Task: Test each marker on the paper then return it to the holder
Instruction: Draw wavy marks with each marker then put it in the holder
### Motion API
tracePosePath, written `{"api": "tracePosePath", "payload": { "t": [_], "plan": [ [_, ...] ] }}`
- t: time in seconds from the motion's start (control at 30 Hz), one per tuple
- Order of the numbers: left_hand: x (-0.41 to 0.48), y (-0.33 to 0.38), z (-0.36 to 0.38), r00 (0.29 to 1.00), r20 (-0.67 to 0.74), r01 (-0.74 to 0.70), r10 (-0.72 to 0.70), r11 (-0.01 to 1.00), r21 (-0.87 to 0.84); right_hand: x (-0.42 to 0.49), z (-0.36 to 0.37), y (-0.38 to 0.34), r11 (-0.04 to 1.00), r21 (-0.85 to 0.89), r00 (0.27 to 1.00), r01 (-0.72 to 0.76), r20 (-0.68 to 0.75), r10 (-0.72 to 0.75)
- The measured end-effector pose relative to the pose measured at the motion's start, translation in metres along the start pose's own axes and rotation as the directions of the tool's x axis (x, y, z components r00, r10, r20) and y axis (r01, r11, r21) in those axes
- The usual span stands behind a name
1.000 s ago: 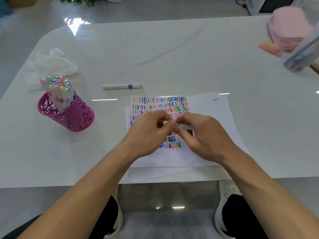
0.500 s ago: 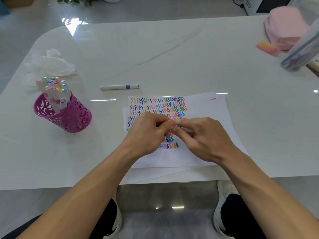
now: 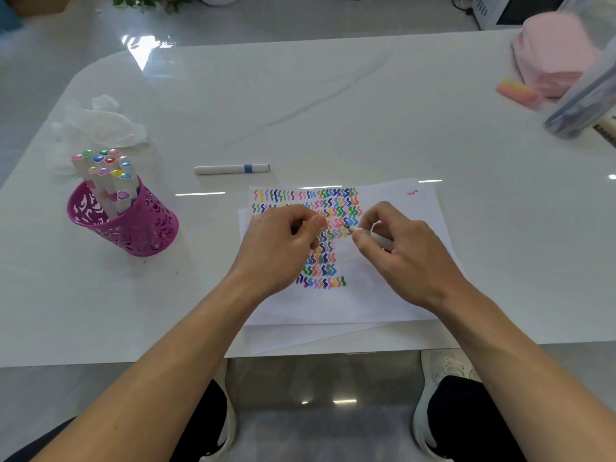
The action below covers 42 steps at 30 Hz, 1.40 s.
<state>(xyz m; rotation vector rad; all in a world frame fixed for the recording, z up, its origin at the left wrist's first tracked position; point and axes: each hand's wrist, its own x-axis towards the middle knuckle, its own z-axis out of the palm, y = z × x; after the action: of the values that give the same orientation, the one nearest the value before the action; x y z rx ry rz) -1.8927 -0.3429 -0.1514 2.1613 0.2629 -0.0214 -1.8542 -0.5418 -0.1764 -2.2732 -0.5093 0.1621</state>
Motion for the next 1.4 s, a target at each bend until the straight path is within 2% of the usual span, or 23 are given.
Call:
{"api": "tracePosePath", "payload": {
  "t": [0.1,0.27,0.37,0.43,0.5,0.57,0.63,0.97,1.4],
  "plan": [
    [0.000,-0.004,0.002,1.000,-0.020,0.003,-0.002,0.998,0.070,0.001,-0.001,0.002,0.996,0.076,0.998,-0.055,0.000,0.055],
    [-0.003,-0.009,0.005,0.994,0.001,-0.106,0.109,0.959,0.263,0.005,-0.004,-0.001,0.933,0.348,0.992,-0.089,-0.053,0.114],
    [-0.003,-0.013,0.006,0.986,0.022,-0.162,0.164,0.932,0.324,0.009,-0.007,-0.002,0.772,0.618,0.981,-0.146,-0.012,0.195],
    [-0.003,-0.014,0.006,0.981,0.047,-0.194,0.189,0.915,0.353,0.010,-0.009,-0.002,0.663,0.726,0.973,-0.181,0.033,0.230],
    [-0.002,-0.015,0.006,0.978,0.067,-0.210,0.199,0.906,0.369,0.010,-0.008,0.003,0.681,0.713,0.976,-0.168,0.022,0.218],
    [-0.002,-0.015,0.007,0.977,0.076,-0.215,0.202,0.904,0.370,0.008,-0.004,0.006,0.782,0.610,0.981,-0.126,-0.038,0.189],
    [-0.002,-0.015,0.009,0.976,0.075,-0.217,0.204,0.903,0.371,0.006,0.000,0.008,0.832,0.540,0.979,-0.123,-0.069,0.190],
    [-0.003,-0.018,0.012,0.969,0.085,-0.246,0.232,0.893,0.377,0.006,0.012,0.016,0.835,0.535,0.967,-0.128,-0.119,0.225],
    [-0.004,-0.020,0.011,0.964,0.099,-0.266,0.247,0.879,0.396,0.009,0.017,0.020,0.850,0.498,0.962,-0.171,-0.103,0.254]
  ]
}}
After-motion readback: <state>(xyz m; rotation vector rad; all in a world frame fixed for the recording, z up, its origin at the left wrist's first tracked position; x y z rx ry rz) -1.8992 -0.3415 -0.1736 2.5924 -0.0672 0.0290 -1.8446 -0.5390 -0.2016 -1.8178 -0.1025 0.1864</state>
